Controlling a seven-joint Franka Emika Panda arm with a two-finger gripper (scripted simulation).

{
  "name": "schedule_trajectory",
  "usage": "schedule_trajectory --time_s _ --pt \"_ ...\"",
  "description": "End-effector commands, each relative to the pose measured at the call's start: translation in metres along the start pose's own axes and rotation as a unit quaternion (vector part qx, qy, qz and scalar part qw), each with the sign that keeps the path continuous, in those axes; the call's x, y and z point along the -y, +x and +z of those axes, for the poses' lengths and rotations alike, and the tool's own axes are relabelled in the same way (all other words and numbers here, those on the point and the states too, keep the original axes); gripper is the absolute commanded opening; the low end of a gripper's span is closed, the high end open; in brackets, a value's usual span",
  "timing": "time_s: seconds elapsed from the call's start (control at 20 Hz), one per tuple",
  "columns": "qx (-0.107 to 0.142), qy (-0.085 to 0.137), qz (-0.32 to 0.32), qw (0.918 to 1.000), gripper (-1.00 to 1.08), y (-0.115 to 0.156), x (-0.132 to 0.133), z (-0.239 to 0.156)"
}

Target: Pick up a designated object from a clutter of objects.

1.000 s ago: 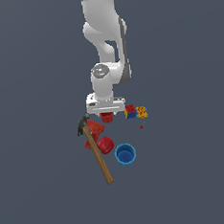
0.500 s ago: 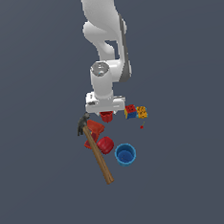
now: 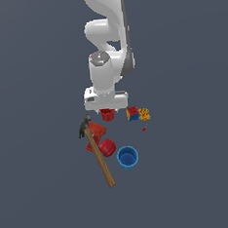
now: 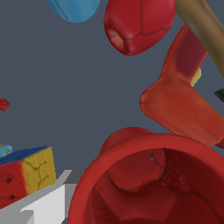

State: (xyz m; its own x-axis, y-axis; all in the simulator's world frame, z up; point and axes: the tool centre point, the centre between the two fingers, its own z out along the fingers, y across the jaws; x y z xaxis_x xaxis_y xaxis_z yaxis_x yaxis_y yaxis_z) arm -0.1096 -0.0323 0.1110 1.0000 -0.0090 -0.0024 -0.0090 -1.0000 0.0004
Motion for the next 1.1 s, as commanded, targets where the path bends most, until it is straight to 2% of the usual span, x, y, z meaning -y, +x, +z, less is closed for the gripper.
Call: schedule_trajectory --time_s 0.0,1.05 --pt "-0.001 0.0 0.0 1.0 -1.0 0.005 0.0 -0.02" --pt "-0.001 0.0 0.0 1.0 -1.0 0.059 -0.003 -0.206"
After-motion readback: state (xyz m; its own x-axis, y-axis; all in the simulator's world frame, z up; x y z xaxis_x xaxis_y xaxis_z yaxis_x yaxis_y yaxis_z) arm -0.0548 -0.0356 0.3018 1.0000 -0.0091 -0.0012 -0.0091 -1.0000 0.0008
